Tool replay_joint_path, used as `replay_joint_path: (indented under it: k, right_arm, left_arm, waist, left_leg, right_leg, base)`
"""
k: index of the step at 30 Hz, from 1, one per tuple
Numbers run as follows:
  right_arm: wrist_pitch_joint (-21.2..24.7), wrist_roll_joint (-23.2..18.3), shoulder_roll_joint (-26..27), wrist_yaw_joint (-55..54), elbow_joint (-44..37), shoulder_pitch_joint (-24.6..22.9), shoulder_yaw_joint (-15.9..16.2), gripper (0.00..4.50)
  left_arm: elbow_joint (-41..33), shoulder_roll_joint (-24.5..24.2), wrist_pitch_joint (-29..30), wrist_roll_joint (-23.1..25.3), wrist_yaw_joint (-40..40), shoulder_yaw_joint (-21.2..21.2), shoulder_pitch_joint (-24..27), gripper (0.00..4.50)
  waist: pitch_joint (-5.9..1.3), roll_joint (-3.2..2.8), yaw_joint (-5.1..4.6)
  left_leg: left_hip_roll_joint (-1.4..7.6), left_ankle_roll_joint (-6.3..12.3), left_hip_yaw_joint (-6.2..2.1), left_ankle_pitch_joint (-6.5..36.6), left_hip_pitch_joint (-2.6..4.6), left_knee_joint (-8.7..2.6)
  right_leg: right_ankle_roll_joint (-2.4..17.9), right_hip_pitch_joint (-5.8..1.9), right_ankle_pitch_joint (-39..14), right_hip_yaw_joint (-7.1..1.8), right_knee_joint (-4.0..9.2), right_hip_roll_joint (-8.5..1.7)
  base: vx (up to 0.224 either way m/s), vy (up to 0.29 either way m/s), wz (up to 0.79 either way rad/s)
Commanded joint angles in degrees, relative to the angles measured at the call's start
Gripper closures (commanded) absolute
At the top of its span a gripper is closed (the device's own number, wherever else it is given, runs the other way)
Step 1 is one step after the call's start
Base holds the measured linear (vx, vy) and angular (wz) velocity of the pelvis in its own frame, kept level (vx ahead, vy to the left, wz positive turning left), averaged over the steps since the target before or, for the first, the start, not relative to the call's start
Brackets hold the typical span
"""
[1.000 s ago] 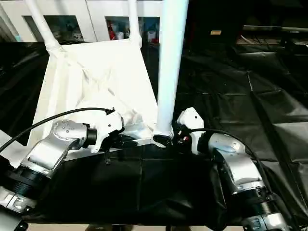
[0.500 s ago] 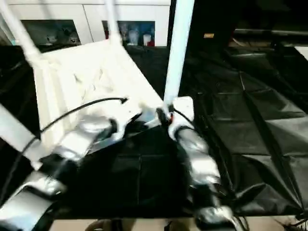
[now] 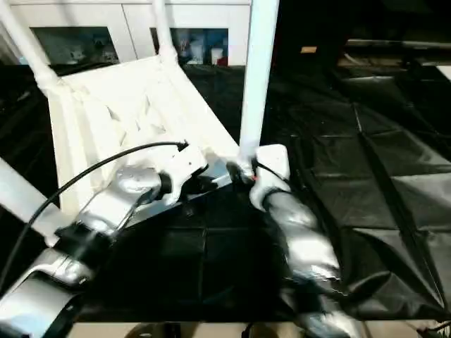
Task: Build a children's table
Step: Rotate leg to tighten
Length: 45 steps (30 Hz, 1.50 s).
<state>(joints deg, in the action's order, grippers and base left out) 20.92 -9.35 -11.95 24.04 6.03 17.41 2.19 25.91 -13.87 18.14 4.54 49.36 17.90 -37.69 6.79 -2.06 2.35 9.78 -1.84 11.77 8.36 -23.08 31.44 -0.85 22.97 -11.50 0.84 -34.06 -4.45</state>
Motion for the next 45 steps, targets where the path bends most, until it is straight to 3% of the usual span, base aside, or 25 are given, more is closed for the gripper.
replay_joint_path:
  k: [1, 4, 7, 10, 16, 21, 28, 29, 33, 34, 39, 45]
  right_arm:
    - [0.0, -1.4, -4.3, 8.4, -3.7, -1.7, 1.9, 0.69]
    - [-1.3, -2.1, -11.3, 17.7, -4.9, -3.3, 2.6, 0.69]
    - [-1.9, -2.5, -13.0, 20.2, -4.6, -3.1, 2.4, 0.69]
    - [-3.1, -3.1, -14.7, 23.4, -4.0, -2.3, 3.2, 0.69]
    - [-3.4, -5.5, -15.6, 27.8, -5.2, -2.4, 4.6, 0.69]
    - [-4.8, -5.4, -15.3, 30.8, -5.0, -2.4, 5.7, 0.69]
    - [-5.6, -4.7, -15.4, 31.6, -3.0, -1.4, 6.4, 0.69]
    - [-5.8, -4.8, -15.4, 31.8, -2.7, -1.3, 6.4, 0.96]
    - [-6.1, -5.1, -15.3, 32.3, -2.6, -1.2, 6.2, 1.08]
    - [-6.2, -5.2, -15.2, 32.4, -2.5, -1.2, 6.2, 1.37]
    - [-6.5, -5.0, -15.0, 32.8, -2.3, -1.2, 6.5, 1.74]
    - [-7.0, -4.7, -14.8, 33.0, -2.1, -1.4, 7.2, 1.88]
  left_arm:
    - [-1.3, -1.6, -0.7, -1.2, 3.4, 1.0, 2.9, 4.50]
    - [-4.3, -4.8, -2.0, -2.7, 9.4, 1.8, 4.9, 4.50]
    - [-6.8, -7.1, -4.7, -4.1, 14.7, 3.0, 6.3, 4.50]
    - [-10.9, -8.9, -2.4, -6.3, 19.0, 3.9, 7.9, 4.50]
    - [-11.2, -9.0, -2.8, -6.0, 19.3, 4.1, 7.7, 4.50]
    - [-11.1, -9.3, -3.1, -6.2, 20.2, 4.1, 7.5, 4.50]
    - [-11.0, -9.5, -3.0, -6.1, 20.5, 4.1, 7.5, 4.50]
    - [-10.9, -9.5, -3.0, -6.1, 20.5, 4.1, 7.6, 4.50]
    - [-10.8, -9.5, -3.1, -6.0, 20.4, 4.0, 7.8, 4.50]
    - [-10.8, -9.6, -3.1, -6.0, 20.4, 3.9, 7.8, 4.50]
    - [-11.1, -9.9, -3.0, -6.1, 20.5, 3.9, 8.2, 4.50]
    - [-10.8, -10.0, -3.0, -6.0, 20.5, 3.9, 8.2, 4.50]
  waist:
    - [-3.15, 1.22, 0.08]
    - [-3.22, 0.92, 0.18]
    - [-3.37, 0.84, 0.05]
    - [-3.39, 0.50, 0.20]
    - [-3.39, 0.39, 0.54]
    - [-3.44, 0.27, 1.13]
    - [-3.61, 0.31, 1.12]
    - [-3.68, 0.44, 1.15]
    - [-3.79, 0.45, 1.23]
    - [-3.82, 0.49, 1.23]
    - [-3.81, 0.59, 1.21]
    - [-3.91, 0.53, 1.14]
  left_leg:
    - [3.01, 3.96, -1.73, 12.5, 1.03, -3.48]
    - [3.15, 5.80, -1.73, 10.4, 1.11, -3.13]
    - [3.10, 7.15, -1.46, 8.8, 1.33, -2.77]
    - [3.41, 7.62, -1.41, 8.7, 1.66, -2.77]
    - [3.57, 6.90, -1.42, 9.5, 1.76, -2.81]
    - [3.51, 6.70, -1.32, 9.4, 1.78, -2.65]
    - [3.44, 6.86, -1.37, 8.8, 1.69, -2.48]
    - [3.42, 6.99, -1.35, 8.5, 1.68, -2.41]
    - [3.39, 7.79, -1.37, 7.0, 1.61, -2.23]
    - [3.37, 7.97, -1.35, 7.0, 1.60, -2.19]
    - [3.41, 7.71, -1.33, 7.9, 1.65, -2.21]
    - [3.39, 7.68, -1.38, 7.7, 1.63, -2.15]
  right_leg:
    - [10.4, -1.76, -10.8, -1.85, 4.47, -3.50]
    - [12.2, -1.95, -5.9, -1.74, 4.09, -3.46]
    - [14.7, -1.83, -1.6, -1.74, 3.64, -3.29]
    - [16.4, -1.78, 0.4, -1.63, 3.31, -3.22]
    - [16.9, -1.84, -0.1, -1.62, 3.19, -3.31]
    - [16.9, -1.90, 0.0, -1.68, 3.09, -3.42]
    - [17.3, -2.05, 1.6, -1.57, 2.82, -3.40]
    - [17.3, -2.14, 1.8, -1.60, 2.77, -3.42]
    - [17.5, -2.18, 3.5, -1.54, 2.54, -3.36]
    - [17.6, -2.22, 3.5, -1.53, 2.50, -3.34]
    - [17.5, -2.17, 1.4, -1.53, 2.65, -3.36]
    - [17.4, -2.20, 1.4, -1.52, 2.55, -3.38]
  base:
    - [0.000, 0.000, 0.00]
    - [0.000, 0.000, 0.00]
    - [0.000, 0.000, 0.00]
    - [0.000, 0.000, 0.00]
    - [0.000, 0.000, 0.00]
    - [0.000, 0.000, 0.00]
    - [0.000, 0.000, 0.00]
    - [0.000, 0.000, 0.00]
    - [0.000, 0.000, 0.00]
    - [0.000, 0.000, 0.00]
    - [0.000, 0.000, 0.00]
    - [0.000, 0.000, 0.00]
